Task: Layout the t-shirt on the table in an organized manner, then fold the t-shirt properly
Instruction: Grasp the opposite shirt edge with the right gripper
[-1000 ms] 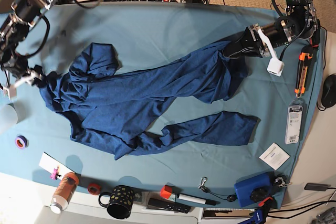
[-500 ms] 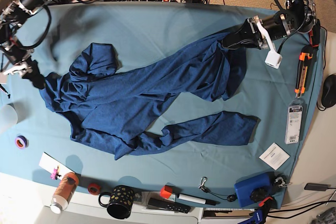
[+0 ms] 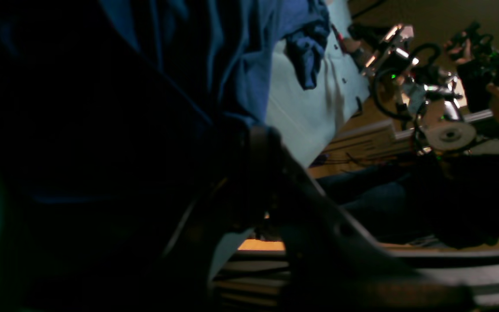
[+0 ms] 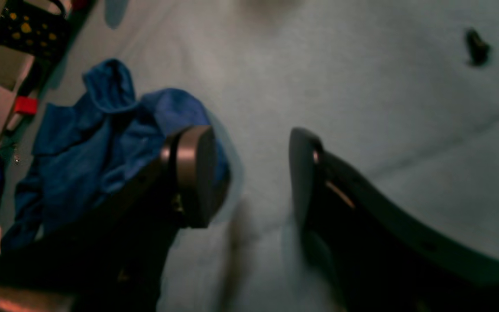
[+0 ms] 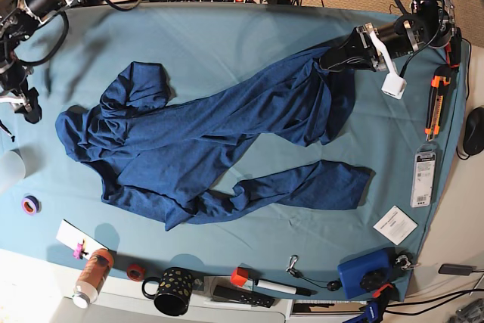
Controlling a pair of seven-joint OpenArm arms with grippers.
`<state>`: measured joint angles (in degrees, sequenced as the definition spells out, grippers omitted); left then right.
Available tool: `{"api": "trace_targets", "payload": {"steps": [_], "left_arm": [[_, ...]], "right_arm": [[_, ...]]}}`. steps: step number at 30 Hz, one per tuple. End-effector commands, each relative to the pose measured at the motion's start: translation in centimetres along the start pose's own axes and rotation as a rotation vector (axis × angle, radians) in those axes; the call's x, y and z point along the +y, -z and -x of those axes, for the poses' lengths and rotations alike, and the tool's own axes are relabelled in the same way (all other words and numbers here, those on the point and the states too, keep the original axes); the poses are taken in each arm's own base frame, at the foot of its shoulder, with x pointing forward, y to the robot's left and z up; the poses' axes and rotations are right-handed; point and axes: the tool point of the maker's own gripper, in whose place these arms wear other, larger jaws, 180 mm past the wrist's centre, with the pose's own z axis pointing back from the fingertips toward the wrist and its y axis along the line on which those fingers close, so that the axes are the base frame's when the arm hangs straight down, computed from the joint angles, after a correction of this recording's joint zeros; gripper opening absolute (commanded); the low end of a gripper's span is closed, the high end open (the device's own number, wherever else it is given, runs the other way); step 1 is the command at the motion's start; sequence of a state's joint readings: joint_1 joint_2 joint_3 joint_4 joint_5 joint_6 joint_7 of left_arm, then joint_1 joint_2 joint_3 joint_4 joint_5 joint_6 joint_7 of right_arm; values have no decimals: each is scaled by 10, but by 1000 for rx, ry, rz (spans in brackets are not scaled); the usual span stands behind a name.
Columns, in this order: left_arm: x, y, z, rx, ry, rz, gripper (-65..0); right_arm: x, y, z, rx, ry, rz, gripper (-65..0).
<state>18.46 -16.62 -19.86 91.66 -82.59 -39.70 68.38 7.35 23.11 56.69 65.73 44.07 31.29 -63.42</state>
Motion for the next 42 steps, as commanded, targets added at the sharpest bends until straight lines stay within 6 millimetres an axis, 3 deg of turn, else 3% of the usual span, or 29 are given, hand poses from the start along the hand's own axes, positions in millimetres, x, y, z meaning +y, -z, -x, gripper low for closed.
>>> {"api": "trace_targets", "payload": {"steps": [1,12,23,30,36,40,42], "left_arm": [[-7,0,-13,-45,18,28,-650],[-10,5,-12,-57,8,40,-650],[-10,5,-12,-57,8,40,-650],[-10,4,-11,-55,6,39,-650],[-10,4,-11,-55,6,39,-650],[-9,4,-10,-51,7,36,-650],[-9,4,-10,-51,7,36,-650]], "right_arm": [[9,-3,-23,-53,-33,-22,-371],[44,27,1,58,-153,-74,-371],[42,35,4,64,-205,-26,-371],[23,39,21,107,-169,94,-371],[35,49,38,105,-148,64,-371],[47,54,34,99,-167,30,-372],[52,56,31,100,-171,14,-410]]}}
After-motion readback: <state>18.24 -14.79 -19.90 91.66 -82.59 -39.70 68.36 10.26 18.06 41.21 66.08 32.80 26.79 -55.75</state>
